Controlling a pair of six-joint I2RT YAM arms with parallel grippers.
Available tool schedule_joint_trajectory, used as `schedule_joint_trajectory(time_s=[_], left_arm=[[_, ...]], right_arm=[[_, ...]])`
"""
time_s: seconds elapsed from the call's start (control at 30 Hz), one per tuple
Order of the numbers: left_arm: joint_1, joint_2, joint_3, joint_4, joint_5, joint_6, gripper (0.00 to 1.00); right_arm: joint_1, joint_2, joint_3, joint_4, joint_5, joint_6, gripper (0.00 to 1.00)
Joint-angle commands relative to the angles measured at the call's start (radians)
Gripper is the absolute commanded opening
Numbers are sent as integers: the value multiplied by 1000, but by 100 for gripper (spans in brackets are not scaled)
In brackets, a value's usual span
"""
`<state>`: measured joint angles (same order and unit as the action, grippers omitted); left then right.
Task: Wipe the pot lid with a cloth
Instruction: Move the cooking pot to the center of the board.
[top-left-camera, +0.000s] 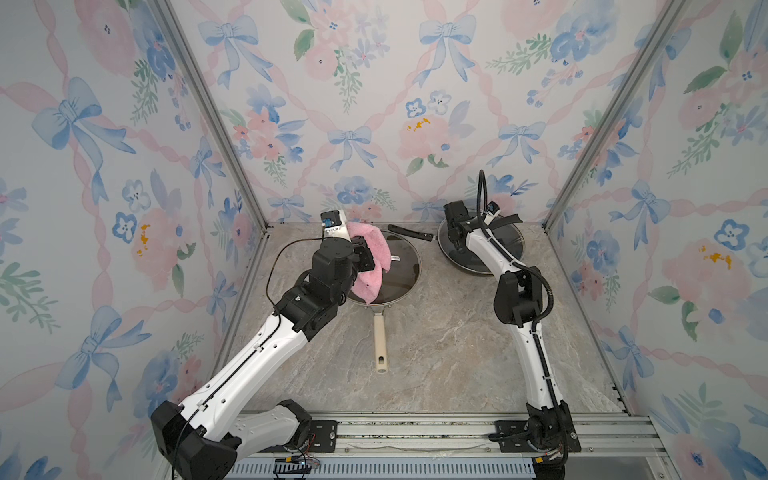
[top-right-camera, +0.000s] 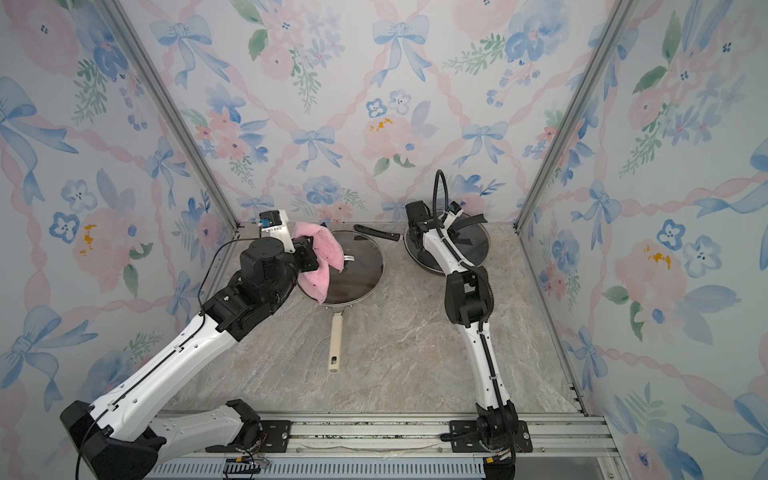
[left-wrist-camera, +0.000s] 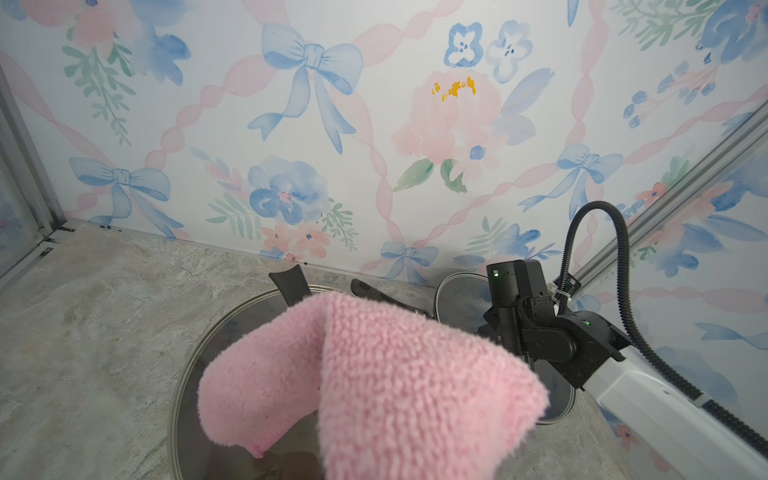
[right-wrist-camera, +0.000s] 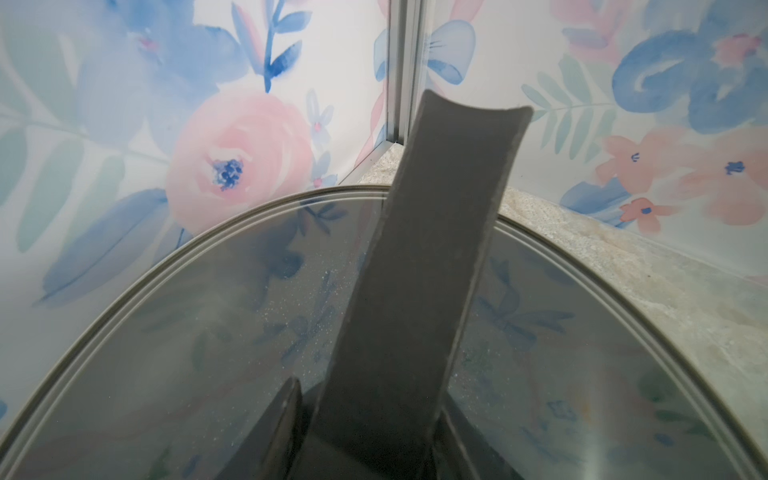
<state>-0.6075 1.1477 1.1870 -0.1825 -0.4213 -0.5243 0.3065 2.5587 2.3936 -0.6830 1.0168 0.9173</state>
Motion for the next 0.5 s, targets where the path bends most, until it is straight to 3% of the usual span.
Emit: schedule_joint_trajectory(time_s=[0.0, 0.2, 0.37, 0.47], left_arm=[[8, -17, 22, -9, -25, -5, 0], [9, -23, 17, -8, -35, 2, 0], [9, -12, 21, -5, -25, 14, 0], [9, -6, 23, -5, -12, 19, 0]], right_arm=[[-18, -11, -29, -45, -10, -44, 36], [-35, -222, -418, 260, -106, -204, 26], [-75, -431, -799, 634, -334, -393, 22], [-90, -523, -928, 705, -433, -477, 21]])
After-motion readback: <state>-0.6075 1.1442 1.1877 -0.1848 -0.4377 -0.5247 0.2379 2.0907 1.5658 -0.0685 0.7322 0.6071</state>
